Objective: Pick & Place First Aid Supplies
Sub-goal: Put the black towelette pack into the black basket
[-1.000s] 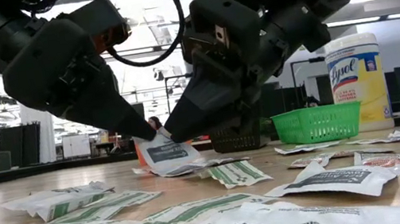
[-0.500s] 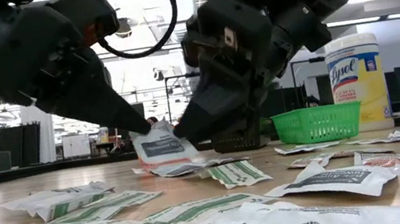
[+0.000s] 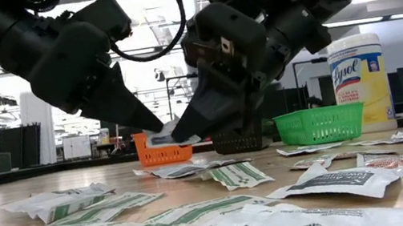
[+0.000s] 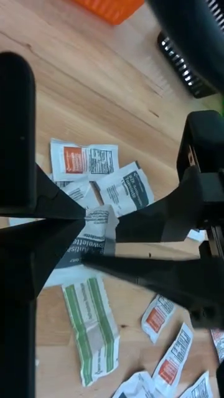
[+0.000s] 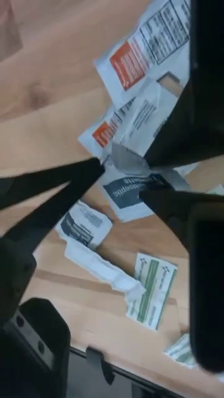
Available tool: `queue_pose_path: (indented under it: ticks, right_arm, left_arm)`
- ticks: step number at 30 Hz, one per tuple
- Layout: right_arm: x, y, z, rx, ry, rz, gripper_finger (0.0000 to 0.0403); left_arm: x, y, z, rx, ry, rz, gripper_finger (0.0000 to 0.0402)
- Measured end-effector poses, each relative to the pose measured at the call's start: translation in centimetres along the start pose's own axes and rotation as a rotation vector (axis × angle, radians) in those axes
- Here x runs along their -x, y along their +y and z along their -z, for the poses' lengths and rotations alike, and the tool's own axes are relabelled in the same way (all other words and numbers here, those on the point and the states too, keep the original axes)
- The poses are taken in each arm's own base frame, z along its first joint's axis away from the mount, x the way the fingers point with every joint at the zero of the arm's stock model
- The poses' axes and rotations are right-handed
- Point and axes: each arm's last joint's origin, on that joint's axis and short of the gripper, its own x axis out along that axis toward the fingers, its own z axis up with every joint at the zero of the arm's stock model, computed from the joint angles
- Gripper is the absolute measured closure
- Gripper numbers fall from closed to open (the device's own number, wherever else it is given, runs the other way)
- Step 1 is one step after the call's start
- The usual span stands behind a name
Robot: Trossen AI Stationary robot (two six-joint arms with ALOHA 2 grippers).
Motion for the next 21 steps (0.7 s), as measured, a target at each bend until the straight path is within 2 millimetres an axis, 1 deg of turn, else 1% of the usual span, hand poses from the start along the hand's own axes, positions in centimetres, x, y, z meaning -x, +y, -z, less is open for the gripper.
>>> queue_pose_path:
  ticks: [2,4,7,9,13,15,17,21]
  right_arm:
    - [0.0,-0.3,-0.1,-0.004,-0.002,0.006,0.0381]
    - [0.0,-0.5,-0.2,0.005,-0.001,0.01,0.0395]
    - [0.0,-0.6,-0.1,0.009,0.003,0.014,0.0391]
    - [0.2,-0.7,-0.2,0.007,0.014,0.023,0.0397]
    - [1.2,-1.2,-0.8,-0.009,0.042,0.058,0.0397]
    - [2.3,-1.6,-1.7,-0.005,0.04,0.108,0.0398]
    - [3.9,-2.2,-2.9,0.024,0.02,0.184,0.04]
    - [7.9,-3.9,-5.2,0.041,-0.028,0.428,0.0398]
  left_arm:
    - [0.0,0.0,0.0,-0.016,-0.003,0.001,0.0392]
    - [0.0,0.0,0.0,-0.033,-0.004,0.0,0.0392]
    - [0.0,0.0,0.0,-0.035,-0.004,0.0,0.0394]
    - [0.0,-0.1,-0.1,-0.033,-0.005,0.005,0.0393]
    - [0.0,0.0,-0.1,-0.03,-0.01,-0.001,0.0381]
    - [0.0,0.0,-0.1,-0.029,-0.008,0.005,0.0369]
    - [0.0,0.0,-0.1,-0.032,-0.003,0.007,0.0356]
    - [0.0,0.0,-0.1,-0.032,-0.001,0.013,0.0332]
